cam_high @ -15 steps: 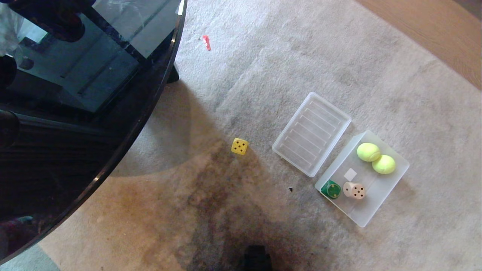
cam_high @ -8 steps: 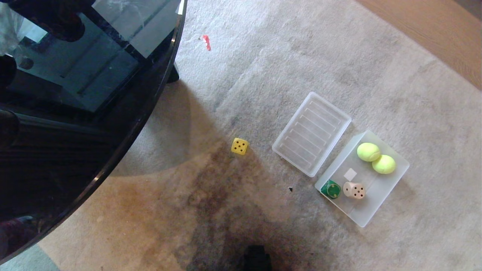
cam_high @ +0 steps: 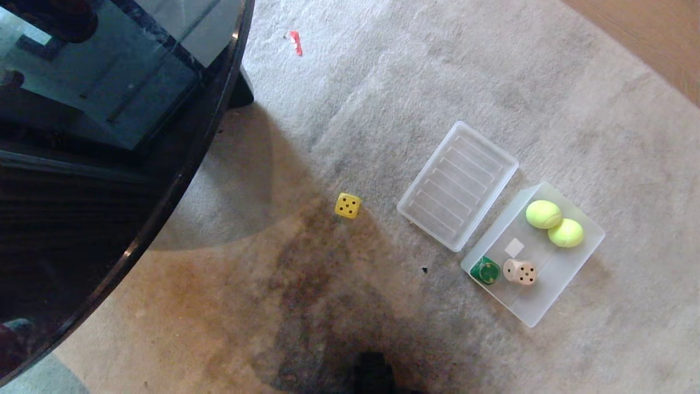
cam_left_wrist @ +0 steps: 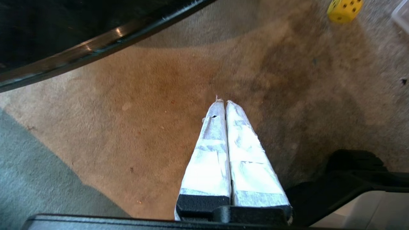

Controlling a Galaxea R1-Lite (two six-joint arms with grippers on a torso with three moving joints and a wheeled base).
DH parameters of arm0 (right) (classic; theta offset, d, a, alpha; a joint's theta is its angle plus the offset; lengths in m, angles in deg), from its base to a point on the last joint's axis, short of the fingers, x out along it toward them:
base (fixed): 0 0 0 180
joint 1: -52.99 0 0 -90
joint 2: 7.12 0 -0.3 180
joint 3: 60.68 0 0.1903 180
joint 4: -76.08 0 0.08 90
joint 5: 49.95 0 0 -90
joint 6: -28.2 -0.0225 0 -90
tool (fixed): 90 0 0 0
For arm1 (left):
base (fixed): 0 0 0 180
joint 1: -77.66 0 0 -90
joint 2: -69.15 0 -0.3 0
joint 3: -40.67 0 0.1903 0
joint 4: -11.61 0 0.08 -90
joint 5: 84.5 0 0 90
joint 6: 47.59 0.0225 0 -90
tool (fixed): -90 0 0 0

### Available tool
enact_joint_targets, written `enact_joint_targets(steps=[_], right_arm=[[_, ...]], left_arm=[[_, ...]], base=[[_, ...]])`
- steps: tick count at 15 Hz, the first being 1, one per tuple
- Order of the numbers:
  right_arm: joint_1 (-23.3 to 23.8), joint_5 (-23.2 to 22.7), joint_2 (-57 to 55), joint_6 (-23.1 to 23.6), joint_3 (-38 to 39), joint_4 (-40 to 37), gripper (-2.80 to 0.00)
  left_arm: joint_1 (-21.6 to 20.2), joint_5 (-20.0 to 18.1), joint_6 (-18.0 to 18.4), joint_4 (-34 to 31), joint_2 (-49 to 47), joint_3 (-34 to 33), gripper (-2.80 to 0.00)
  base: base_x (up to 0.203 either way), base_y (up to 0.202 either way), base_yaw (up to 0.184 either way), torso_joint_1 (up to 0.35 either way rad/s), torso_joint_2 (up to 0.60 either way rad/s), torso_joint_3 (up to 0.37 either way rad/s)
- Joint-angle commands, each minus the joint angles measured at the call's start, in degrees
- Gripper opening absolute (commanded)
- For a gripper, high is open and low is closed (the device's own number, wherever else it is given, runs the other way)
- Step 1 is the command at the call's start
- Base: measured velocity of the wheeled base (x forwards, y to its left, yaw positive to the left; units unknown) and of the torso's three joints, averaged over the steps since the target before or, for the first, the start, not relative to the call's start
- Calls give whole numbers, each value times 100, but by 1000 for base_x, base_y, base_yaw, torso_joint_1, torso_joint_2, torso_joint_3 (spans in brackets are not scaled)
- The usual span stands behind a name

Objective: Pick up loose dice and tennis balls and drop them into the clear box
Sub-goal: Put the toys in the box

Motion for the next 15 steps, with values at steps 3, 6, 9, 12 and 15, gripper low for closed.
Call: enact_joint_targets(steps=[3, 6, 9, 12, 15], right_arm=[[-1, -19, -1, 47, -3, -7, -280], [-1, 23, -3, 29, -60, -134, -280], [0, 41, -380, -29, -891, -706, -280], [4, 46, -1788, -471, -1864, -1076, -280], [6, 68, -3543, -936, -2381, -698, -280]], left_arm=[[0, 4, -5, 0, 0, -6, -280], [0, 4, -5, 0, 0, -2, -280], [0, 4, -5, 0, 0, -8, -280], [0, 4, -5, 0, 0, 0, -280], [0, 4, -5, 0, 0, 0, -280]], base=[[0, 0, 0, 4, 5, -112], [0, 0, 0, 0, 1, -11], [0, 0, 0, 0, 0, 0], [0, 0, 0, 0, 0, 0], [0, 0, 0, 0, 0, 0]])
